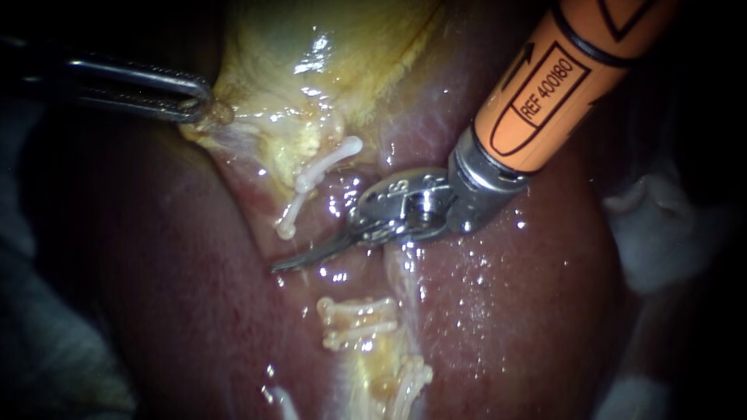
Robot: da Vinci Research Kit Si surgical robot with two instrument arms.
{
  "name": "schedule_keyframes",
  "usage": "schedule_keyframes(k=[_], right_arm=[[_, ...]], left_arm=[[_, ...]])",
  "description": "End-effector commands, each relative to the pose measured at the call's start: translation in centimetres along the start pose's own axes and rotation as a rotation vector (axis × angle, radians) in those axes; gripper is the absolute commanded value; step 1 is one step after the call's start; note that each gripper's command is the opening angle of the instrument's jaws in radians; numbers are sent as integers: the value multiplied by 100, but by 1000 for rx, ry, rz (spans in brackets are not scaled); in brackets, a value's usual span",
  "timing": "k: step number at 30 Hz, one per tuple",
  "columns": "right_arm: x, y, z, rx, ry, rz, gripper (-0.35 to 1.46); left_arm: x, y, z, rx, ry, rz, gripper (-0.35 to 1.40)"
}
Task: Go back from the cut right tube
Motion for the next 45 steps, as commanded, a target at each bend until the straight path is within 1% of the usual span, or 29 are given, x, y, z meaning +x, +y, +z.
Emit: schedule_keyframes(k=[1, 2, 3, 5, 6, 7, 9, 12, 14, 16, 18, 19, 21, 24, 25, 27, 30, 33, 34, 38, 42, 45], right_arm=[[1, -1, 1, 0, 1, 24, -35], [1, -2, 2, 1, 3, 29, -15], [2, -3, 3, 1, 3, 29, 15], [4, -5, 6, -2, 4, 30, 69], [6, -7, 9, -17, 9, 30, 94], [7, -8, 10, -28, 13, 30, 105], [9, -9, 13, -44, 18, 30, 116], [9, -11, 14, -53, 21, 31, 125], [8, -12, 12, -86, 32, 30, 131], [5, -17, 7, -179, 63, 28, 143], [1, -24, 1, -308, 100, 28, 143], [-1, -28, -2, -345, 107, 21, 143], [-8, -38, -12, -411, 108, -23, 143], [-15, -48, -27, -477, 102, -65, 143], [-18, -52, -34, -503, 95, -87, 143], [-22, -57, -46, -536, 76, -121, 145], [-28, -66, -68, -575, 29, -158, 145], [-32, -74, -92, -604, -39, -175, 145], [-33, -77, -100, -605, -69, -173, 145], [-34, -82, -125, -614, -153, -170, 145], [-30, -84, -140, -609, -190, -163, 145], [-29, -86, -146, -603, -190, -162, 145]], left_arm=[[0, 0, 0, -1, -1, 0, -35], [0, 0, 0, -1, -1, 0, -35], [0, 0, 0, -1, -1, 0, -35], [0, -1, 0, -1, -1, 0, -35], [0, -1, 0, -1, -1, 0, -35], [-1, -1, 0, -1, -1, 0, -35], [-1, -1, 0, 2, 1, 0, -35], [0, -2, 0, 2, 1, 0, -35], [0, -3, 0, 1, 1, 0, -35], [0, -3, 0, 1, 1, 1, -35], [0, -4, 0, 1, 1, 1, -35], [0, -4, 0, 1, 1, 1, -35], [0, -5, 1, 1, 1, 1, -35], [0, -6, 1, 1, 1, 1, -35], [0, -7, 1, 1, 1, 1, -35], [0, -8, 2, 1, 1, 2, -35], [-1, -8, 2, 2, 1, 2, -35], [-1, -8, 3, 2, 1, 2, -35], [-1, -9, 3, 2, 1, 2, -35], [-2, -10, 4, 2, 1, 3, -35], [-4, -11, 7, 4, 2, 4, -35], [-6, -11, 12, 7, 4, 5, -35]])
